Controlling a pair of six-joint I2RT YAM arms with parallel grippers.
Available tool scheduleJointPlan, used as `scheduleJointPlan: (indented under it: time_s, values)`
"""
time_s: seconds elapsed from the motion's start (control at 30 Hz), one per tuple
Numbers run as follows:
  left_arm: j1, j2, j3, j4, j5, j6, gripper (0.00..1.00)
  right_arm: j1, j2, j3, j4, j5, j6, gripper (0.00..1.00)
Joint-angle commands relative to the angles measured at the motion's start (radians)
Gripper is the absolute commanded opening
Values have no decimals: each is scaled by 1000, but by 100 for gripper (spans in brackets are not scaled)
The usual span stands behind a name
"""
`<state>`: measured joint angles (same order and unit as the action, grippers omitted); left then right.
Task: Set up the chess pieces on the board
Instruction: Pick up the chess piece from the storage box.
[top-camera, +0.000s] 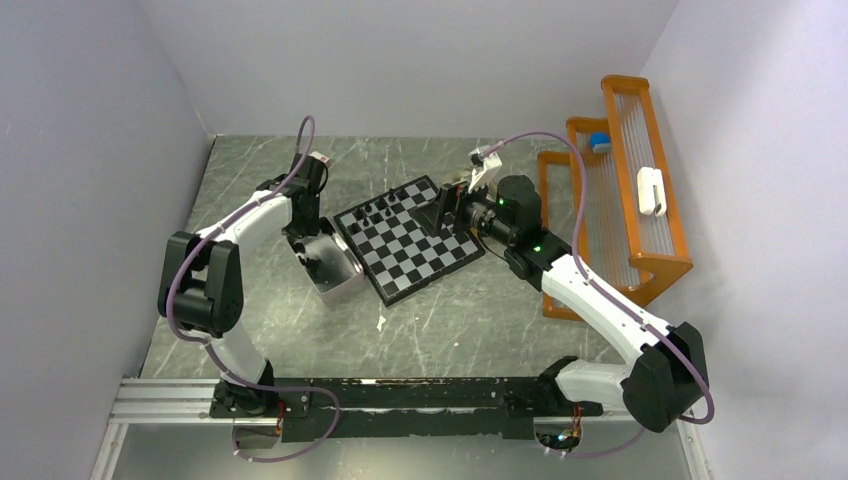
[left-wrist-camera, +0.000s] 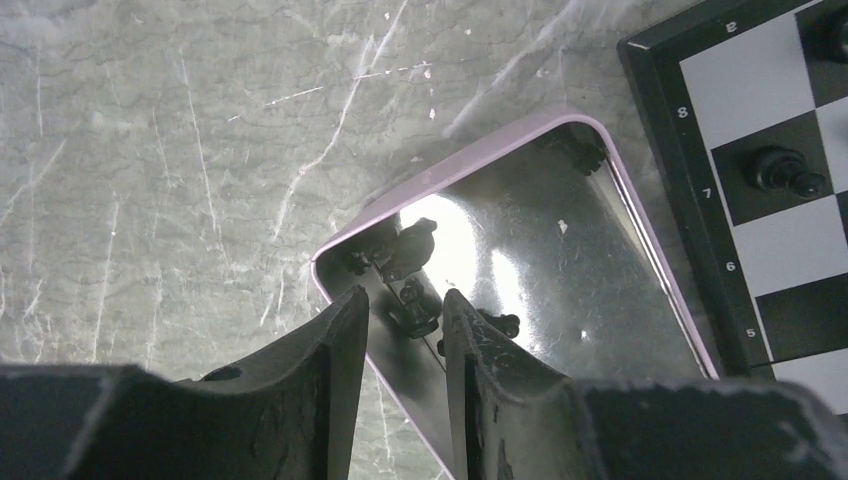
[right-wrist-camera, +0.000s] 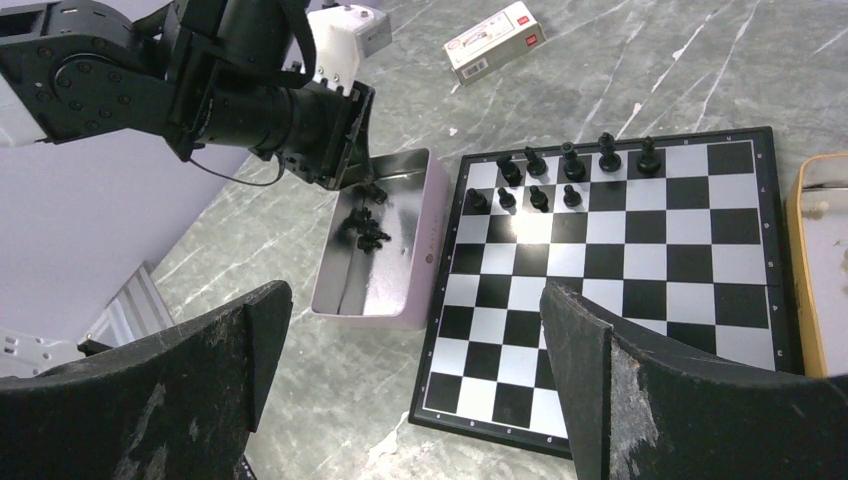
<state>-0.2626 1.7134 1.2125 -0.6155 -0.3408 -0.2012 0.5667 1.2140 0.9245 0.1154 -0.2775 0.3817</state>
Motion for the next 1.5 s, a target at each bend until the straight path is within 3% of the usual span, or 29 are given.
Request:
scheduleJointPlan:
  time_s: [0.0,1.13,1.27,1.37,1.47]
  values:
    - [22,25,1,29,12,7,38,-1,-16,-5,34,-8,4,100]
    - [31,77,14,67,175,40,37,-1,-18,-18,49,-1,4,100]
    - [31,44,16,72,133,61,38,0,-17,-16,49,-2,3,100]
    - [31,27,13,78,121,133,43,0,-18,-16,50,-5,5,100]
    - [26,-5,-20,116,217,352,43,-1,-19,-16,51,-10,6,100]
